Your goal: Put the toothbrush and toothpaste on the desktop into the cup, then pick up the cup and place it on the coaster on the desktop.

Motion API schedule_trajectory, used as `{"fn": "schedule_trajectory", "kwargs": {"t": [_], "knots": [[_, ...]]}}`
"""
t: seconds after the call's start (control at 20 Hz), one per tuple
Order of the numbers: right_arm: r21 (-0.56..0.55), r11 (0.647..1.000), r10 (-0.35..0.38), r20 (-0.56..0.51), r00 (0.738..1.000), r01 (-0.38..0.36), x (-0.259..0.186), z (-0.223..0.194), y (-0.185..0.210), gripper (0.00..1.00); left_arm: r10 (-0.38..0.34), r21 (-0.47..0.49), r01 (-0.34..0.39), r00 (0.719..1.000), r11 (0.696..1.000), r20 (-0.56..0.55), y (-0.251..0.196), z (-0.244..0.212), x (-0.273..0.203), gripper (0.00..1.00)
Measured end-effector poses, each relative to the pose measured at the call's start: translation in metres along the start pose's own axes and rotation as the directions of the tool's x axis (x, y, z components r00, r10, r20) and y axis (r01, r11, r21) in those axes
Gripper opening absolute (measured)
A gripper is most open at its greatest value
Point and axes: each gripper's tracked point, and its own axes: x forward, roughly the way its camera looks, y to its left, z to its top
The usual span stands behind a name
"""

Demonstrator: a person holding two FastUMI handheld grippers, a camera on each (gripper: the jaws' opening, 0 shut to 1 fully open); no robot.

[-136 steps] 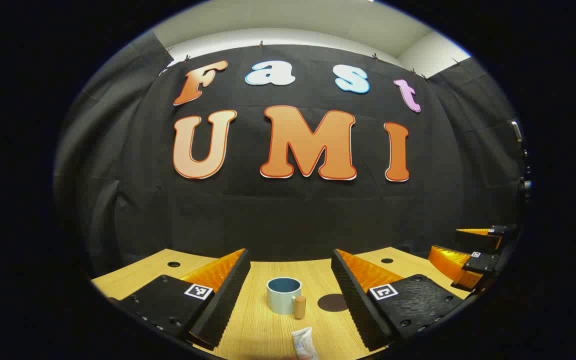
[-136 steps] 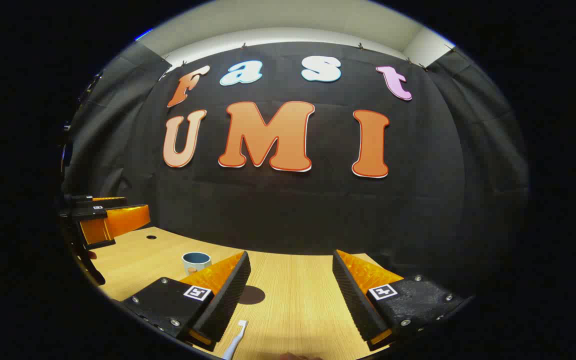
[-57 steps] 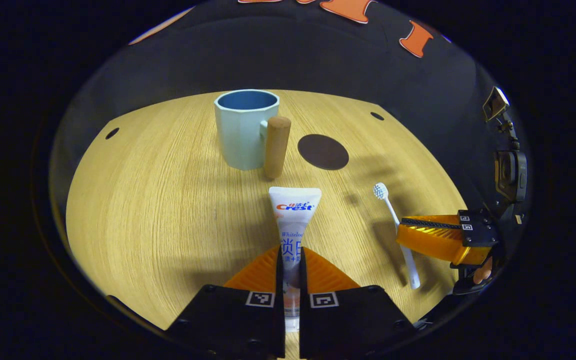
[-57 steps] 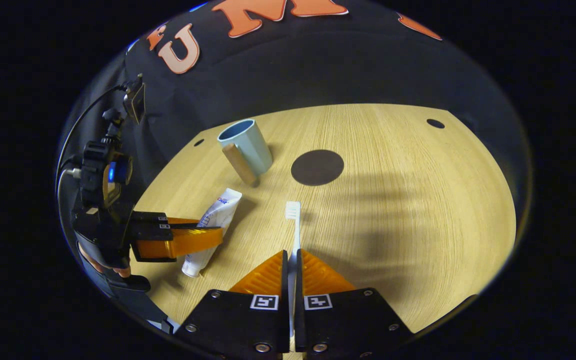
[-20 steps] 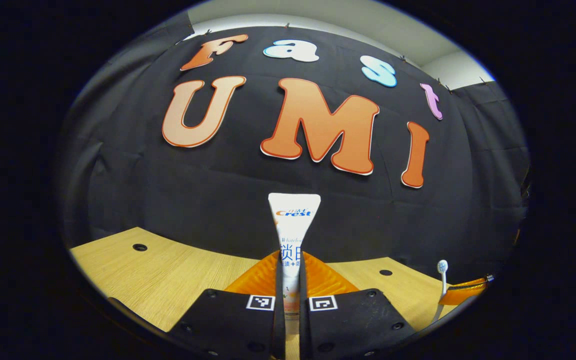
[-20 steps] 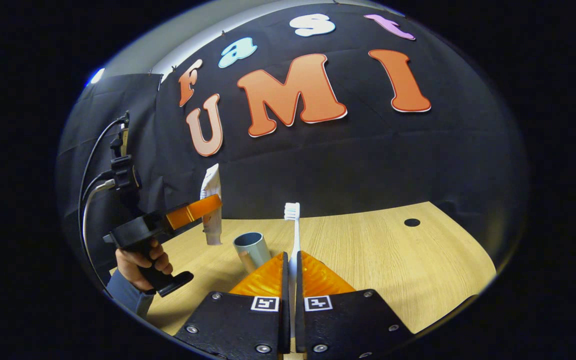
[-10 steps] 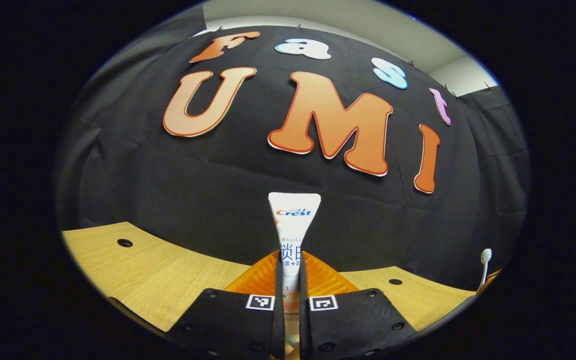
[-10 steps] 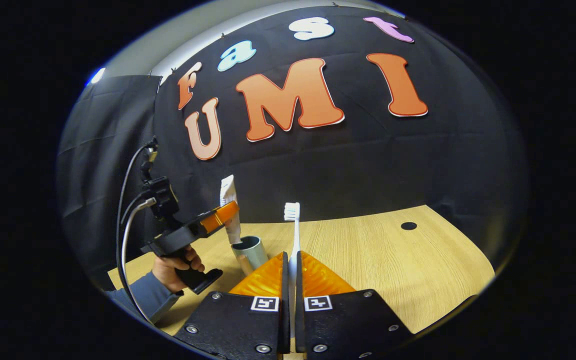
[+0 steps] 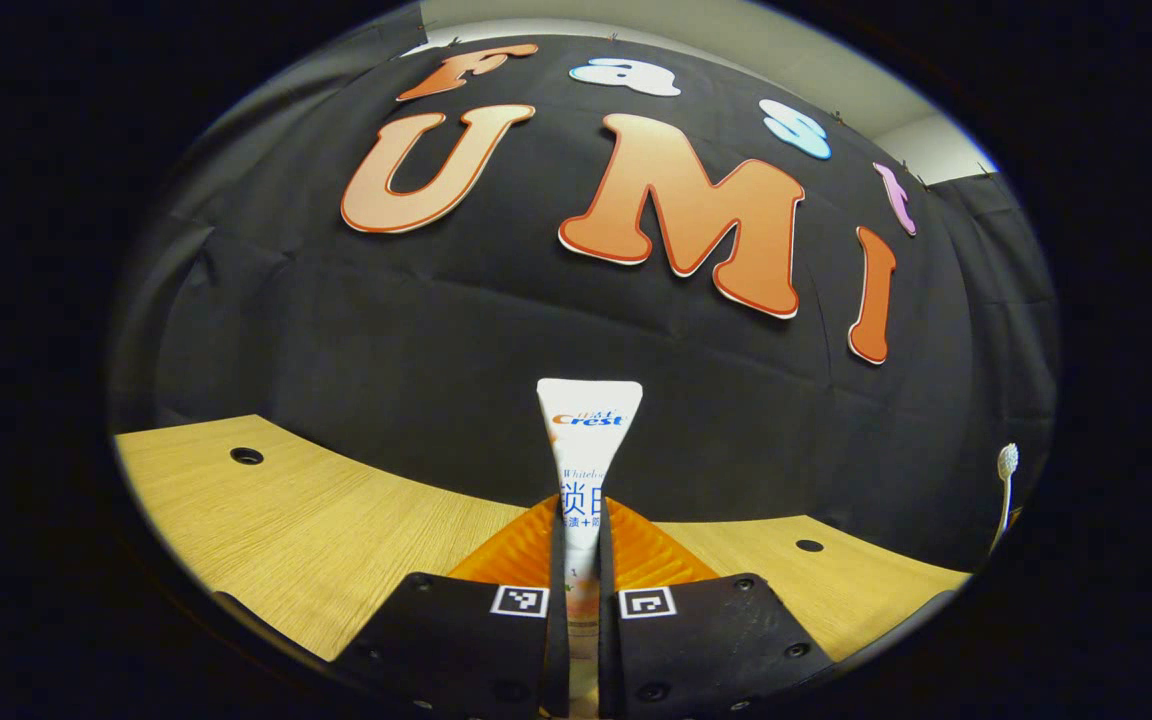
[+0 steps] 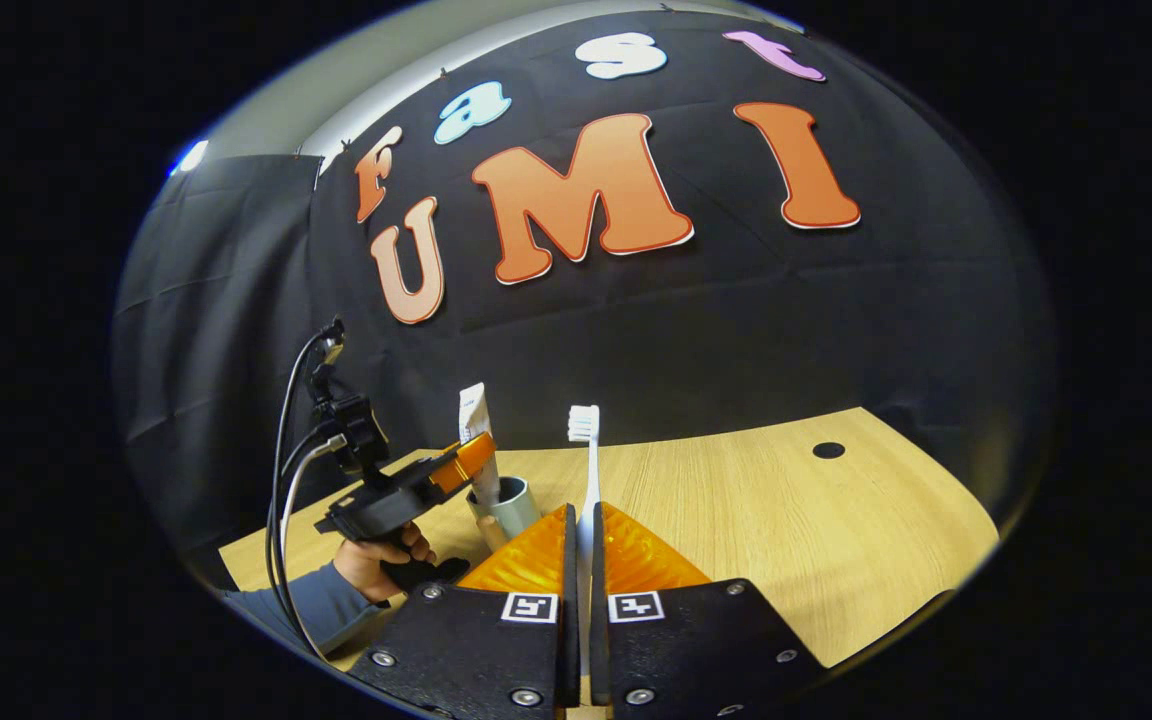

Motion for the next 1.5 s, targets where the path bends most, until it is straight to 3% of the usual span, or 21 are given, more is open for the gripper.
{"fn": "schedule_trajectory", "kwargs": {"t": [0.45,0.55,0.65,0.8,0.9,1.1,1.25,1.5], "knots": [[0.028,1.0,0.006,0.025,1.0,-0.007,0.014,0.003,0.003,0.04,-0.01,0.002,0.011,0.999,1.0,-0.051,0.002,-0.021,-0.012,0.17],[0.026,0.999,0.02,0.02,1.0,-0.021,0.018,0.0,0.007,0.04,-0.01,0.031,0.013,0.997,0.999,-0.078,0.0,-0.033,-0.02,0.39],[0.022,0.999,0.024,0.016,1.0,-0.024,0.023,-0.004,0.008,0.04,-0.026,0.057,0.027,0.999,0.998,-0.025,-0.005,-0.019,-0.033,0.47],[0.053,0.997,0.048,0.023,0.999,-0.049,0.024,0.008,0.005,0.04,-0.062,0.05,0.061,0.998,0.997,0.017,-0.013,0.006,-0.055,0.85],[0.051,0.997,0.061,0.041,0.997,-0.063,0.032,0.013,0.013,0.04,-0.035,0.073,0.031,0.998,0.997,0.047,-0.003,0.024,-0.073,0.96],[0.064,0.995,0.069,0.141,0.988,-0.078,0.051,0.024,0.034,0.04,0.058,0.084,-0.072,0.985,0.994,0.16,0.032,0.08,-0.126,0.98],[0.094,0.99,0.091,0.172,0.981,-0.108,0.061,0.034,0.046,0.04,0.098,0.137,-0.122,0.981,0.983,0.167,0.049,0.097,-0.16,0.97],[0.08,0.99,0.097,0.207,0.973,-0.116,0.077,0.059,0.052,0.04,0.097,0.129,-0.114,0.987,0.985,0.13,0.059,0.101,-0.192,0.97]]}}
